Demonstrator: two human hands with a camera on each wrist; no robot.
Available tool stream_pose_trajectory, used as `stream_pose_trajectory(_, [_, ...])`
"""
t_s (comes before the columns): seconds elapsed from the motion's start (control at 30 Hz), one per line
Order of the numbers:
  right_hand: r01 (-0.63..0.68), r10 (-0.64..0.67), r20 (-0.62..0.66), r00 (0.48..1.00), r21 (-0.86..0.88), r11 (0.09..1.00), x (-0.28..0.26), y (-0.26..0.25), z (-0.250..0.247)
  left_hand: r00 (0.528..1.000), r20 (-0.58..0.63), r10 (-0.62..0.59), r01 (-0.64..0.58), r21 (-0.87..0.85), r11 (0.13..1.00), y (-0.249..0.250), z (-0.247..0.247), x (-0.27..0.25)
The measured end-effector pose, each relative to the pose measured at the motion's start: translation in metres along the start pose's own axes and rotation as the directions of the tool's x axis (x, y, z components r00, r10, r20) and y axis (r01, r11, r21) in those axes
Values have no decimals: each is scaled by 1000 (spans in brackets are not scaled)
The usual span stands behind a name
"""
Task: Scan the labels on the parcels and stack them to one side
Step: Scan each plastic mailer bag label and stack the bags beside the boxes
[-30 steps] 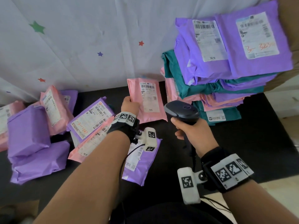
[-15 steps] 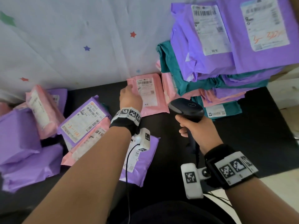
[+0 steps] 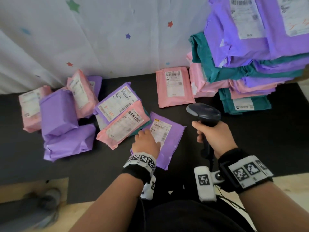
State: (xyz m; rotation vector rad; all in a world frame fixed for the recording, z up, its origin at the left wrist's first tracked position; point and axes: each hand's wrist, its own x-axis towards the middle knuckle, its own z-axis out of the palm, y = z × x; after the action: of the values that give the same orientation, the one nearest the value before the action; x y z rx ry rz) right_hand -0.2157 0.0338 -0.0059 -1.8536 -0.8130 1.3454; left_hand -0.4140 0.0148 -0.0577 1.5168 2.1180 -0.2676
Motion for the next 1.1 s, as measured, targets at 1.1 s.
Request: stream_pose_trajectory(1.1, [229, -231, 241, 943, 36, 973, -5, -33, -42, 970, -130, -206, -68, -956, 284, 42, -54, -18])
